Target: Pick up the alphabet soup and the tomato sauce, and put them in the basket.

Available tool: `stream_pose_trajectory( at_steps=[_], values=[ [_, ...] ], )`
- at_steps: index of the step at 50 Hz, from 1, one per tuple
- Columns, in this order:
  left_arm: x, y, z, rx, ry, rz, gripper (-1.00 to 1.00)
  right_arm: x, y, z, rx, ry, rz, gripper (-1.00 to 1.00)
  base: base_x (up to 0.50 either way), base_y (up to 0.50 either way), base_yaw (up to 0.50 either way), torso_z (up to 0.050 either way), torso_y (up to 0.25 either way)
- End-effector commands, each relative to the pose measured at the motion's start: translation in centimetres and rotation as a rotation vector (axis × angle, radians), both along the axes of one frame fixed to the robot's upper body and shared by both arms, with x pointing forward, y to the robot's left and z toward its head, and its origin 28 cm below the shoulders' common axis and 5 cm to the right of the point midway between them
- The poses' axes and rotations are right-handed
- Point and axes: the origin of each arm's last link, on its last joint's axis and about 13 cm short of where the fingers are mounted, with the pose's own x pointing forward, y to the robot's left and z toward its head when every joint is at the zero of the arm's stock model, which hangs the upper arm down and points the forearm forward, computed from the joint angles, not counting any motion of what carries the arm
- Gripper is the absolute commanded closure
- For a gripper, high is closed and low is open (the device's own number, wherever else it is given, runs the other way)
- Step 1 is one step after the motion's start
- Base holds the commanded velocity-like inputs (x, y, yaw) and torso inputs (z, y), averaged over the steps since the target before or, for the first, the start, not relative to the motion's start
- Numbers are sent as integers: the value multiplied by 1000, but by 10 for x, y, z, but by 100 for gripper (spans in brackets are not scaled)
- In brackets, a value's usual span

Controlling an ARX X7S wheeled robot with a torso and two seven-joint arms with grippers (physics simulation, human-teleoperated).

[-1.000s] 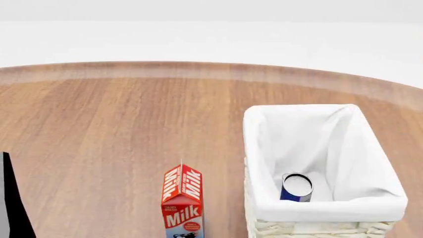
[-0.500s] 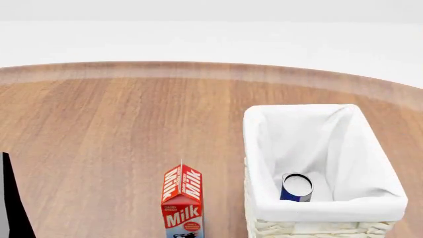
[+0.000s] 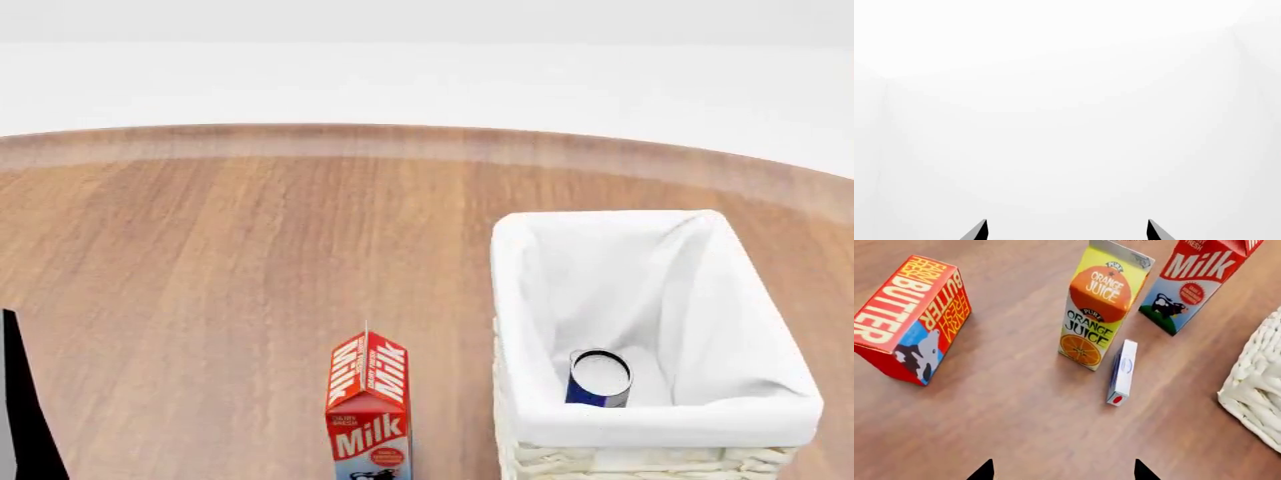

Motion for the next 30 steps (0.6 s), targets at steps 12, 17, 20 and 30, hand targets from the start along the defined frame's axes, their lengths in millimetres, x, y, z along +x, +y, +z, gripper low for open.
stream_pose_trajectory(
  at_steps=[12, 17, 20, 30],
  values=[
    [1, 0, -1, 0, 1, 0, -100, -11, 2, -22, -37, 57, 115, -100, 0, 0, 0, 0, 0],
    [1, 0, -1, 1, 2, 0, -100, -13, 1, -26, -55, 90, 115, -100, 0, 0, 0, 0, 0],
    [1, 0, -1, 0, 2, 1, -100, -12, 0, -28, -58, 97, 108, -100, 0, 0, 0, 0, 0],
    [1, 0, 0, 1, 0, 0, -100, -13, -2, -30, -63, 108, 102, -100, 0, 0, 0, 0, 0]
  ],
)
